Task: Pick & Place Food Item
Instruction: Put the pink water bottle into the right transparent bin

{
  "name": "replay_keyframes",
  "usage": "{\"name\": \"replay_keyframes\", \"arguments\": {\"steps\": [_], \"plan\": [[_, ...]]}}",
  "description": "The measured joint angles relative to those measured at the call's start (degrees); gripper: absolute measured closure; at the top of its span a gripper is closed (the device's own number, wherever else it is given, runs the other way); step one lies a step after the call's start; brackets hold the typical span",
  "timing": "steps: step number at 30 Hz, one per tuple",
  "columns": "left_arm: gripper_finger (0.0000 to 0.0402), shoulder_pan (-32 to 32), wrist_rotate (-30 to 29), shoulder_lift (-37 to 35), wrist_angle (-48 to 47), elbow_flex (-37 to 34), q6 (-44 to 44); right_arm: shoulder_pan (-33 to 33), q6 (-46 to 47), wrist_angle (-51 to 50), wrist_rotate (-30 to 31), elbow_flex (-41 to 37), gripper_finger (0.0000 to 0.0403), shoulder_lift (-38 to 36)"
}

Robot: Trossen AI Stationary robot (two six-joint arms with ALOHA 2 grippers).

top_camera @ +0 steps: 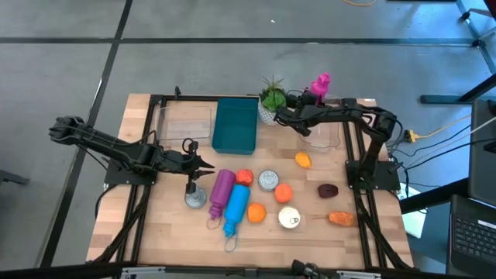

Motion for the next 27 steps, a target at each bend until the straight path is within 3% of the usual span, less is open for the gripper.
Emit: {"name": "replay_keyframes", "arguments": {"steps": [12,27], "plan": [[0.0335,0.0,0.0,0.0,-0.2,0.0,0.1,-0.4,0.7,0.2,-0.2,0.0,0.0187,0.7],[0.0334,0.0,0.0,0.0,-0.4,0.0,0.2,-0.4,0.5,0.2,-0.5,-0.1,0.0079,0.8]]}}
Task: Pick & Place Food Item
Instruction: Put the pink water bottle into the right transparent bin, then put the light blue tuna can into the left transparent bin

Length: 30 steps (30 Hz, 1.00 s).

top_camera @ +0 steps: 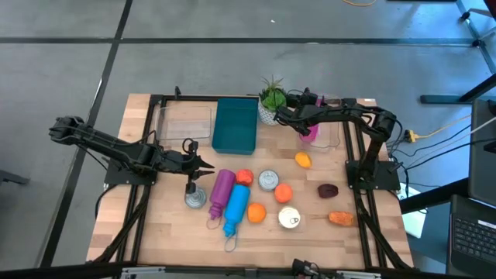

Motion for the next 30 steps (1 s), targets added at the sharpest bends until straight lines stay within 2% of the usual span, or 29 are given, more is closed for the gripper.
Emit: {"name": "replay_keyframes", "arguments": {"steps": [9,16,25,28,30], "plan": [[0.0336,0.0,-0.1,0.0,-0.4,0.0,0.0,0.0,2.1,-0.5,-0.2,-0.1,0.0073,-0.4],[0.0336,0.0,-1.2,0.0,-0.9,0.0,0.2,1.3,-1.3,-0.5,-1.0,-0.2,0.0073,-6.0],[0.0335,0.0,-1.2,0.0,-0.8,0.0,0.3,9.9,-24.3,1.3,0.9,1.6,0.0073,-16.6],[0.0334,0.0,-1.3,0.0,-0.4,0.0,0.4,13.9,-34.0,2.8,-2.8,3.7,0.0075,-18.7],[0.0335,0.0,-1.3,0.0,-0.2,0.0,0.5,16.5,-41.3,3.8,-8.7,5.5,0.0080,-19.3]]}}
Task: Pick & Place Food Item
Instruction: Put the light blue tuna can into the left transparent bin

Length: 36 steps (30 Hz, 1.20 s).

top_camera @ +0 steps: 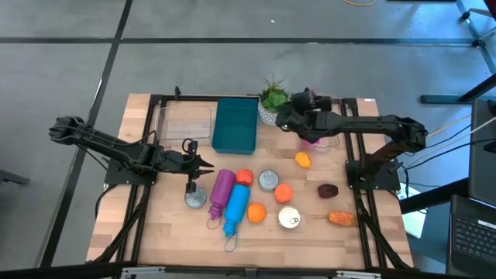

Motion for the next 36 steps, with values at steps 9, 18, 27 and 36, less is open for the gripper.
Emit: {"name": "replay_keyframes", "arguments": {"steps": [9,18,27,36], "plan": [[0.0336,0.0,0.0,0.0,0.3,0.0,0.0,9.1,-18.5,0.9,-44.3,7.3,0.0102,0.0],[0.0333,0.0,1.9,1.2,-0.7,0.0,-1.5,15.0,-10.8,-1.8,-57.5,9.2,0.0113,0.0],[0.0306,-3.4,16.7,10.5,-0.7,0.0,5.7,18.9,-4.1,-9.0,-57.3,9.2,0.0113,0.5],[0.0244,-9.9,14.8,15.7,-6.7,1.6,1.5,21.5,-3.9,-12.6,-57.1,9.2,0.0113,0.5]]}}
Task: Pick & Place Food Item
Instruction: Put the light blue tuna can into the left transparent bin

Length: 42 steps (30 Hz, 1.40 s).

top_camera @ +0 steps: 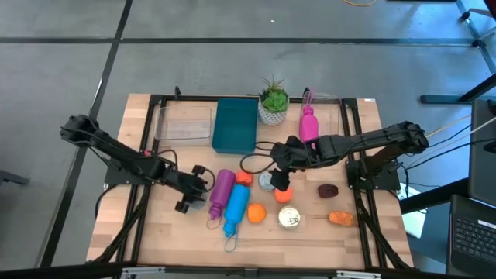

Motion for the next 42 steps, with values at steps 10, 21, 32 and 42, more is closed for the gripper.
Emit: {"name": "replay_keyframes", "arguments": {"steps": [10,21,32,42], "plan": [[0.0144,-4.1,-4.1,0.0,-29.9,12.3,-6.6,0.2,-0.2,-3.1,0.4,0.0,0.0113,0.0],[0.0075,-5.2,2.2,3.2,-32.6,14.2,-15.6,0.2,-0.2,-6.0,0.4,0.0,0.0113,0.0],[0.0063,-6.9,1.7,13.5,-32.2,14.5,-19.1,0.6,-0.2,-6.1,0.4,0.0,0.0113,0.0],[0.0064,-9.5,4.8,14.5,-31.6,14.2,-19.7,0.6,-0.4,-6.1,3.4,0.0,0.0113,0.0]]}}
